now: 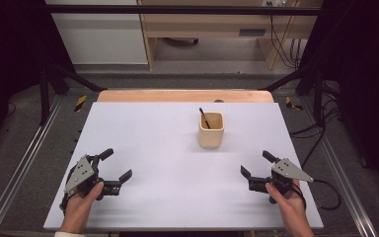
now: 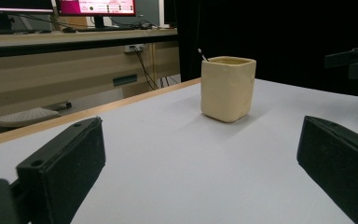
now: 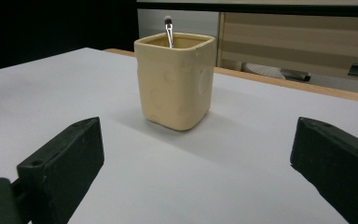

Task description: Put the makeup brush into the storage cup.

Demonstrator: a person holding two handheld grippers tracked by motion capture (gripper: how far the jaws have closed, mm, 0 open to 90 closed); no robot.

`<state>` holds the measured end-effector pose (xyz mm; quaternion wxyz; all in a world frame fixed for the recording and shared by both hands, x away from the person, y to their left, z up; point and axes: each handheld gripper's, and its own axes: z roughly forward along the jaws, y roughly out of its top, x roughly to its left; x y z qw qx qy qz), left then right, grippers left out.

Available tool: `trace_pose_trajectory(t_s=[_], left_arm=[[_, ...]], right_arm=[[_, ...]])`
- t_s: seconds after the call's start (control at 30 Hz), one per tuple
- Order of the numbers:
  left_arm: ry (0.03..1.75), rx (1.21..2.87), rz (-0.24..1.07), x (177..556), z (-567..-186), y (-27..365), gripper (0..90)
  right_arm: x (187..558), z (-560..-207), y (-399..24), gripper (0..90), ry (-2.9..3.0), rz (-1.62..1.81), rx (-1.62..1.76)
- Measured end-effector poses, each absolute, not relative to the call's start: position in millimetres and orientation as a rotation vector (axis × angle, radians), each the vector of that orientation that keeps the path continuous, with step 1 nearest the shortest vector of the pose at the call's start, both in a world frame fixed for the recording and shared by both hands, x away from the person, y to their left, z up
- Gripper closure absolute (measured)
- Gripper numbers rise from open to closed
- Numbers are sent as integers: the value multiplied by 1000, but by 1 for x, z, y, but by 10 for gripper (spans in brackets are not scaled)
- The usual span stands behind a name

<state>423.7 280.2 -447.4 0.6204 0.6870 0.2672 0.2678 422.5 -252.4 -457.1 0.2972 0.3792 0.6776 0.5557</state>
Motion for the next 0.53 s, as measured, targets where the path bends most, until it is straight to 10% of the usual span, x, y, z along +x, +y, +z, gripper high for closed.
trace_pose_trajectory(t_s=[0.53], left_arm=[[616, 1579, 614, 423, -448, 281, 7]], right_arm=[[422, -467, -253, 34, 1825, 1480, 966]])
